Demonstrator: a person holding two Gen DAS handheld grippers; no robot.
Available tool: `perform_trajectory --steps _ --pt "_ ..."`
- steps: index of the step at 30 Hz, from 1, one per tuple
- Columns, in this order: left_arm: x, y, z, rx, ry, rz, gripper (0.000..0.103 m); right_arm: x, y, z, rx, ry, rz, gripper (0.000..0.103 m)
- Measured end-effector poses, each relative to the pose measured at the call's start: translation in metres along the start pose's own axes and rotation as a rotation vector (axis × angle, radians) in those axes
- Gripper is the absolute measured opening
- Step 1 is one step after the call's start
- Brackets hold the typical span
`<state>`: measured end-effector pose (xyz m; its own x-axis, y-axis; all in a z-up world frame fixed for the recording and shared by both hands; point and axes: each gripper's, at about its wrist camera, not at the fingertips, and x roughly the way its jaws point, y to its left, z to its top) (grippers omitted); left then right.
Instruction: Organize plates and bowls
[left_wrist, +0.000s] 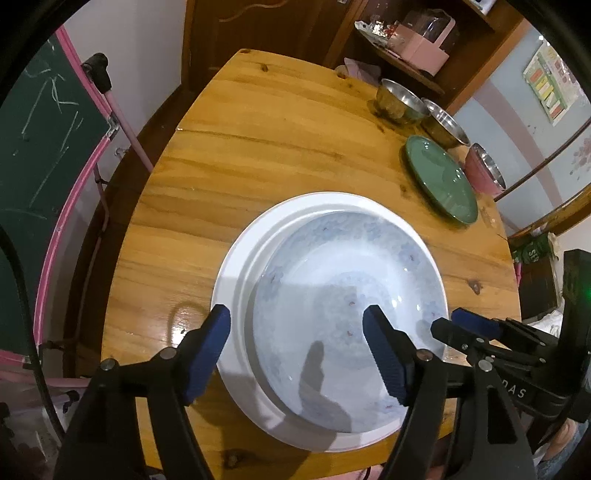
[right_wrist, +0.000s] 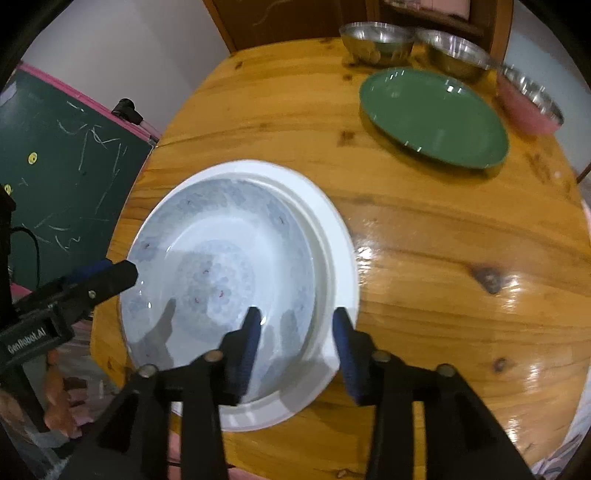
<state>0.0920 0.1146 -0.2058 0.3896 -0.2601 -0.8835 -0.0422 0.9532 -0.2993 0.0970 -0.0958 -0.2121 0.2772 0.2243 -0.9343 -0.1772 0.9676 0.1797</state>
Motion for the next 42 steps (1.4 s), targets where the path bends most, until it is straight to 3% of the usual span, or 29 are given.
perform_trajectory --steps 12,23,29,33,42 --pt "-0.049 -0.039 0.015 0.077 -0.093 -0.056 0.073 -0.045 -0.004 -0.006 -0.056 -0.115 -0.030 0.043" --pt "-0.114 -0.111 0.067 0.247 -0.231 -0.102 0.073 -0.121 -0.031 0.002 -0.031 -0.289 -0.050 0.043" --pt "-0.147 -0.155 0.107 0.324 -0.331 -0.125 0.074 -0.171 -0.057 0.024 -0.007 -0.377 -0.107 0.043" --pt "-0.161 -0.179 0.130 0.347 -0.396 -0.124 0.081 -0.197 -0.079 0.046 0.022 -0.417 -0.131 0.043" --pt "-0.151 -0.218 0.176 0.364 -0.405 -0.138 0.081 -0.224 -0.126 0.092 0.117 -0.447 -0.171 0.043"
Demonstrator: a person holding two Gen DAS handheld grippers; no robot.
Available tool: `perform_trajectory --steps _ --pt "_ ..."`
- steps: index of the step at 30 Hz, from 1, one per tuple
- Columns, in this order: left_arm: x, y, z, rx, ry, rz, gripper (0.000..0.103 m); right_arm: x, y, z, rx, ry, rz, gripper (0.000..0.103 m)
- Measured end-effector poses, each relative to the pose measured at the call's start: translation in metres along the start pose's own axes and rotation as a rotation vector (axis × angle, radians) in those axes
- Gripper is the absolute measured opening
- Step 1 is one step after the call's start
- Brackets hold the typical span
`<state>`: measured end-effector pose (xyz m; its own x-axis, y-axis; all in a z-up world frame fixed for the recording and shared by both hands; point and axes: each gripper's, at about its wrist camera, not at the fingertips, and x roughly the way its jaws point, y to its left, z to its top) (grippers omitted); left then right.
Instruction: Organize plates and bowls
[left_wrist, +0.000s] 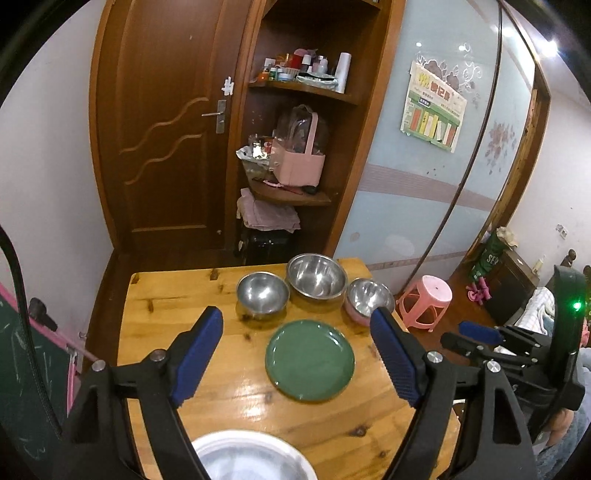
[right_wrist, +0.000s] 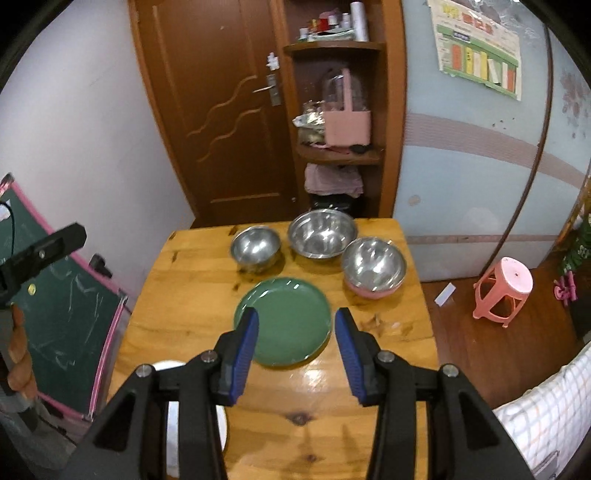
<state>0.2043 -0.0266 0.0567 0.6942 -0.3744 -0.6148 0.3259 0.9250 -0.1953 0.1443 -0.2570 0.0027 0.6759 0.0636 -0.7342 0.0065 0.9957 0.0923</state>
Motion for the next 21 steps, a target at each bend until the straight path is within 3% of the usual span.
perform_trajectory --steps 9,15,21 --pt "0.089 -0.002 0.015 -0.018 0.075 -0.014 0.081 0.046 -0.028 0.027 0.063 0.067 -0.003 0.043" --pt "0.172 0.010 -0.010 -0.040 0.238 0.002 0.081 0.106 -0.041 0.025 0.095 0.190 0.028 0.043" --pt "0.238 0.035 -0.050 -0.107 0.414 0.010 0.081 0.172 -0.051 0.002 0.115 0.332 0.043 0.043"
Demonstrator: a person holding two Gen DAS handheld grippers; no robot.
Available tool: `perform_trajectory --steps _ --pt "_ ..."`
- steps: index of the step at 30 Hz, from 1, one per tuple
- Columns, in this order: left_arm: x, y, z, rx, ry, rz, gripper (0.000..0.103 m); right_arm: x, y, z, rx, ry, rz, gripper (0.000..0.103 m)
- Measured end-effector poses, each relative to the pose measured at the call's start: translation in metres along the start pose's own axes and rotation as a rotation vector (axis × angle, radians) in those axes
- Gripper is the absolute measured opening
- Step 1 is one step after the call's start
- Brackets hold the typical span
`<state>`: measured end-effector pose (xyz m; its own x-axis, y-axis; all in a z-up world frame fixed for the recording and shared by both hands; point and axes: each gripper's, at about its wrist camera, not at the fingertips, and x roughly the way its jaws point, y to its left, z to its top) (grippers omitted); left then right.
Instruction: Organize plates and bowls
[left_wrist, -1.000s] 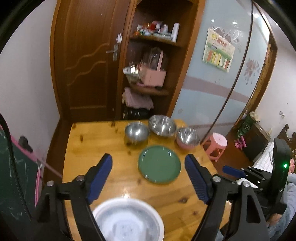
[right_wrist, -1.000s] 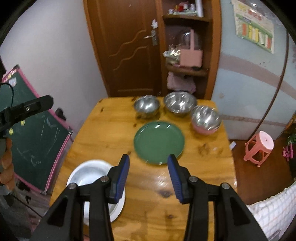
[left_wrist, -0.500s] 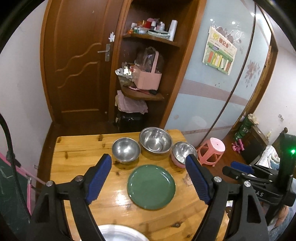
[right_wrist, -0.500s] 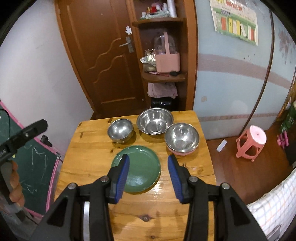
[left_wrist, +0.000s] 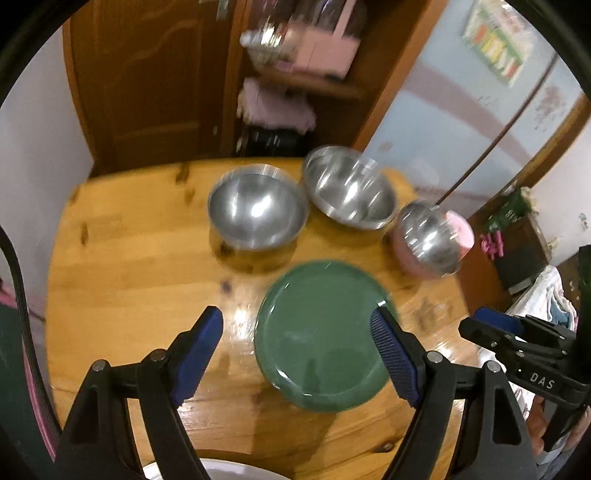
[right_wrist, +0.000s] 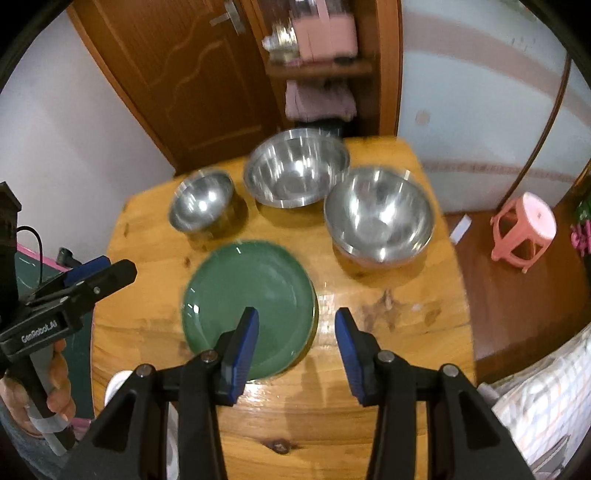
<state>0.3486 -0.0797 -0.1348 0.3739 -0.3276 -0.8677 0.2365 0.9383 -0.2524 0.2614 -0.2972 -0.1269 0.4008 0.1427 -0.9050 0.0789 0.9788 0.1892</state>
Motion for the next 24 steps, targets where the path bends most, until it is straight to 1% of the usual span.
perform_trajectory --steps 4,8,11,12,13,15,17,19,21,23,24 --pt "0.042 0.022 -0.007 -0.061 0.093 0.018 0.079 0.041 -0.011 -0.001 0.041 0.091 0.029 0.043" --pt "0.064 0.037 -0.014 -0.102 0.134 0.021 0.078 0.070 -0.017 -0.003 0.074 0.148 0.058 0.043" --pt "0.077 0.044 -0.020 -0.123 0.169 0.009 0.069 0.082 -0.019 -0.006 0.097 0.175 0.081 0.043" --pt "0.080 0.045 -0.021 -0.125 0.180 -0.002 0.064 0.085 -0.019 -0.005 0.102 0.178 0.086 0.040" --pt "0.084 0.045 -0.023 -0.124 0.195 -0.012 0.061 0.089 -0.019 -0.005 0.106 0.183 0.091 0.038" --pt "0.088 0.044 -0.025 -0.116 0.211 -0.012 0.059 0.096 -0.019 -0.004 0.112 0.198 0.102 0.030" --pt "0.090 0.043 -0.027 -0.106 0.219 -0.009 0.057 0.102 -0.020 -0.003 0.115 0.208 0.110 0.026" --pt "0.093 0.041 -0.027 -0.100 0.231 -0.021 0.049 0.106 -0.020 -0.002 0.114 0.214 0.111 0.025" --pt "0.098 0.041 -0.027 -0.097 0.243 -0.033 0.043 0.108 -0.021 0.000 0.113 0.215 0.109 0.023" --pt "0.103 0.041 -0.029 -0.097 0.257 -0.035 0.040 0.110 -0.022 0.000 0.114 0.218 0.106 0.020" --pt "0.105 0.041 -0.029 -0.097 0.262 -0.035 0.035 0.112 -0.023 -0.001 0.117 0.222 0.106 0.018"
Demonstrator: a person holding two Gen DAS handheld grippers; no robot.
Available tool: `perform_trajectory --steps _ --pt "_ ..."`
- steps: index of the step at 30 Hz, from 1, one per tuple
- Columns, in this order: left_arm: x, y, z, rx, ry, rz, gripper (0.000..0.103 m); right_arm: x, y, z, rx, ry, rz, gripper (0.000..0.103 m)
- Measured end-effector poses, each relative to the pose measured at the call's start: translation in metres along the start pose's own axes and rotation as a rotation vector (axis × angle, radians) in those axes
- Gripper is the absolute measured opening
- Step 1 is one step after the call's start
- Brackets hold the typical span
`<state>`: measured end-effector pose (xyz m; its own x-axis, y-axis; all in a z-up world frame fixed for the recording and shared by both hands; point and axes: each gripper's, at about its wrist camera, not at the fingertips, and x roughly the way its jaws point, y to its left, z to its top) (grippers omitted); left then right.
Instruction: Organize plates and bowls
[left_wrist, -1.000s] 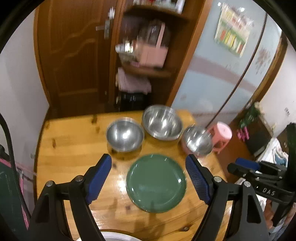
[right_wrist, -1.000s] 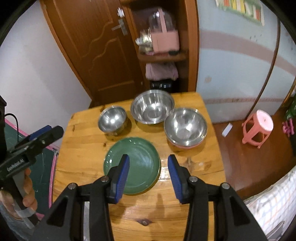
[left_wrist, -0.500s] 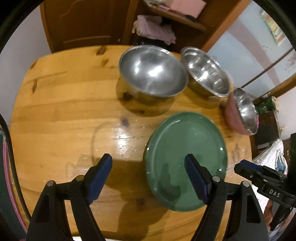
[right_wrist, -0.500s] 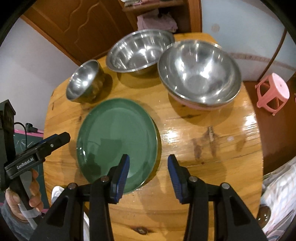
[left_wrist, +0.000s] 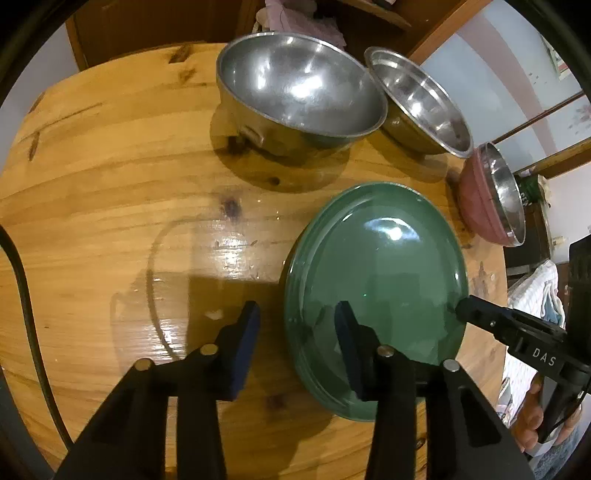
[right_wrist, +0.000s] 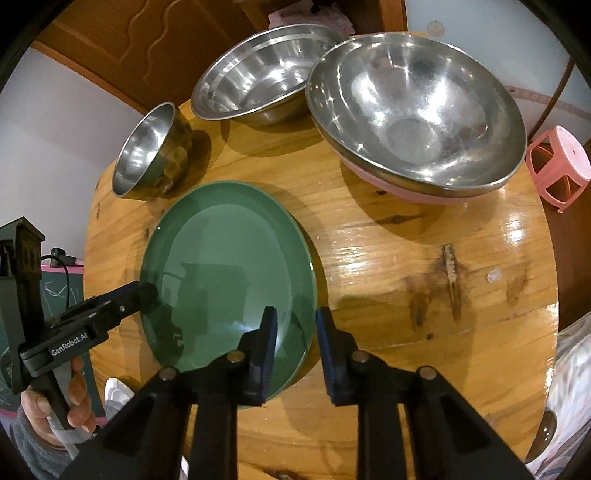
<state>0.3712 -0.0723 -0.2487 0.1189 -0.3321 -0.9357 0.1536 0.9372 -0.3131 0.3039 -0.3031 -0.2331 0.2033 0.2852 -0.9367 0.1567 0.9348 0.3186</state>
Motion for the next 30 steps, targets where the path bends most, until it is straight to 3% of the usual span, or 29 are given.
perform_trajectory --steps 3,4,6,21,30 --pt "0.003 0.001 0.001 -0.008 0.010 -0.019 0.023 0.005 -0.003 0.000 0.008 0.011 0.000 0.013" --pt "0.004 0.002 0.000 -0.009 0.015 -0.028 0.014 0.006 -0.003 0.000 0.011 0.012 0.001 0.012" --pt "0.005 0.002 -0.001 -0.011 0.024 -0.029 0.013 0.010 -0.003 0.000 0.016 0.017 0.003 0.010" --pt "-0.003 0.010 -0.010 -0.057 0.025 -0.071 0.010 0.006 -0.001 -0.007 0.031 -0.001 0.003 0.008" --pt "-0.045 0.000 -0.040 -0.042 0.012 -0.074 0.010 -0.016 0.001 -0.031 0.041 -0.008 0.036 0.008"
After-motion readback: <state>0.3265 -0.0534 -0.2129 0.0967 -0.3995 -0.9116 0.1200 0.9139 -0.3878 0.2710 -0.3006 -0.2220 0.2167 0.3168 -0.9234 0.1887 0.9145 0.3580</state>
